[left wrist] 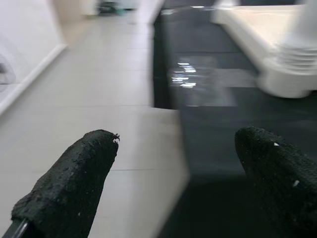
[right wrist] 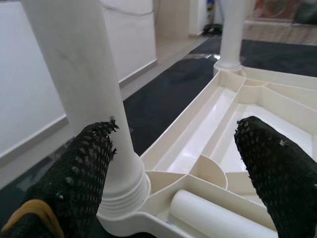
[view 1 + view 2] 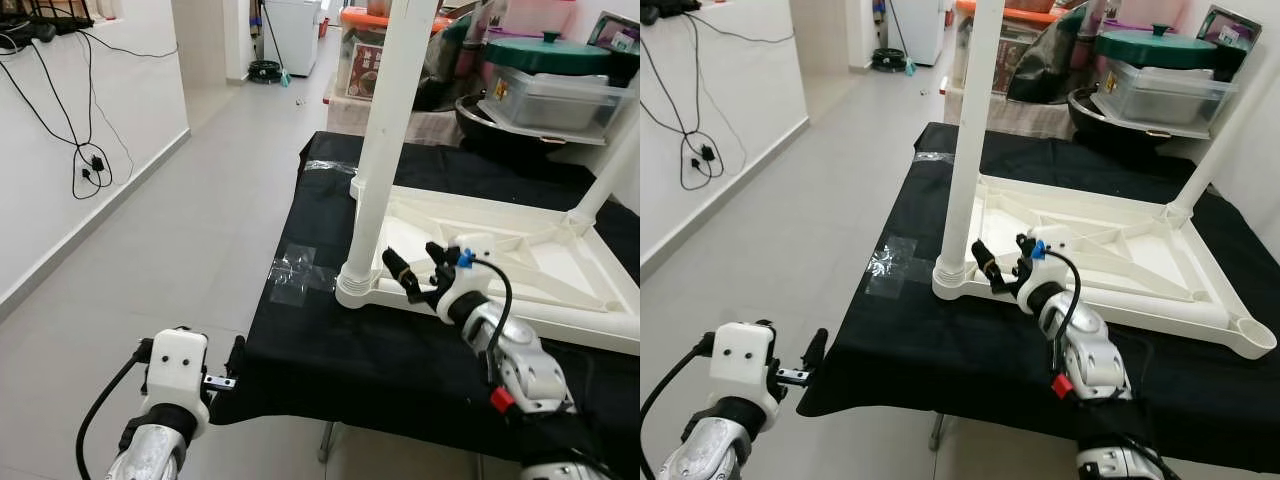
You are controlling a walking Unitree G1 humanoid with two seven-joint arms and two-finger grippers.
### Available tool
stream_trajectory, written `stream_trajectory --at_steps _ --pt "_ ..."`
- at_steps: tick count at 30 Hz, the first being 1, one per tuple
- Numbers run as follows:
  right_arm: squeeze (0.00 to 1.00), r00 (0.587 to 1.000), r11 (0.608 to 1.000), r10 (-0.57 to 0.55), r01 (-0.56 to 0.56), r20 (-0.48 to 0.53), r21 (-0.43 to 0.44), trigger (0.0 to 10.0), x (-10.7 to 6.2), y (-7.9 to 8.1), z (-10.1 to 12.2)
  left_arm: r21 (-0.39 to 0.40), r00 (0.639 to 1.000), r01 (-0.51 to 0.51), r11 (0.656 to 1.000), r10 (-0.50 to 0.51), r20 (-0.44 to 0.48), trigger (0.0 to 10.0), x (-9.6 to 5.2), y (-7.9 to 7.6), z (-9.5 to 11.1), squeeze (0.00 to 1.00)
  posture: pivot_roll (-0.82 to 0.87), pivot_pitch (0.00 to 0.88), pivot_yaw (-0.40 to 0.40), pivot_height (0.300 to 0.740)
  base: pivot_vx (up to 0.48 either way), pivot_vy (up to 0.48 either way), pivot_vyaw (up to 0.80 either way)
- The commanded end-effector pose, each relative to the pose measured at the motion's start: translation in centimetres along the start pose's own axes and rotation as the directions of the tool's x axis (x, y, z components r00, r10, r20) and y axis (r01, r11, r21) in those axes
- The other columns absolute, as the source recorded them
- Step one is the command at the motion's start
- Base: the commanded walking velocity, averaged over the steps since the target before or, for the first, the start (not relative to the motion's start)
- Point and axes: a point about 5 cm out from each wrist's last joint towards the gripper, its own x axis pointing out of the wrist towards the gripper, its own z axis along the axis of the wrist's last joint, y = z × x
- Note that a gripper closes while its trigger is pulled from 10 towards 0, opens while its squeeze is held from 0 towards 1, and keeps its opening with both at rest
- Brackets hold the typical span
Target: Building children table
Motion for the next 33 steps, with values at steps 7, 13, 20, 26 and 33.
stream_trajectory --at_steps 7,13,20,26,33 --pt "1.0 0.974 0.974 0.224 -0.224 -0.016 -0.016 10.0 -1.7 -1.4 1.1 -0.013 0.99 0.136 0.991 -0.137 -0.018 10.0 -1.0 -2.1 -0.2 0.0 0.13 0.072 -0.121 0.74 0.0 0.0 0.0" --pt "0.0 0.95 0.949 0.314 -0.314 0.0 -0.009 10.0 -2.0 -2.5 2.4 -0.039 0.979 0.201 0.979 -0.202 -0.028 10.0 -1.3 -2.8 -0.2 0.0 0.12 0.08 -0.117 0.74 0.0 0.0 0.0" --pt "0.0 0.93 0.932 0.361 -0.362 0.068 0.002 10.0 -0.1 -1.9 4.3 -0.018 0.953 0.301 0.953 -0.301 -0.019 10.0 -2.0 -3.8 0.2 0.0 0.14 0.104 -0.112 0.74 0.0 0.0 0.0" --pt "0.0 0.903 0.907 0.419 -0.422 0.1 0.01 10.0 0.7 -1.7 5.3 -0.006 0.948 0.318 0.948 -0.318 -0.019 10.0 -2.6 -4.0 0.5 0.0 0.14 0.12 -0.111 0.74 0.0 0.0 0.0" --pt "0.0 0.88 0.889 0.455 -0.459 0.132 -0.006 10.0 1.3 -1.1 6.0 -0.006 0.944 0.329 0.944 -0.329 -0.021 10.0 -2.7 -4.1 0.6 0.0 0.14 0.125 -0.111 0.74 0.0 0.0 0.0"
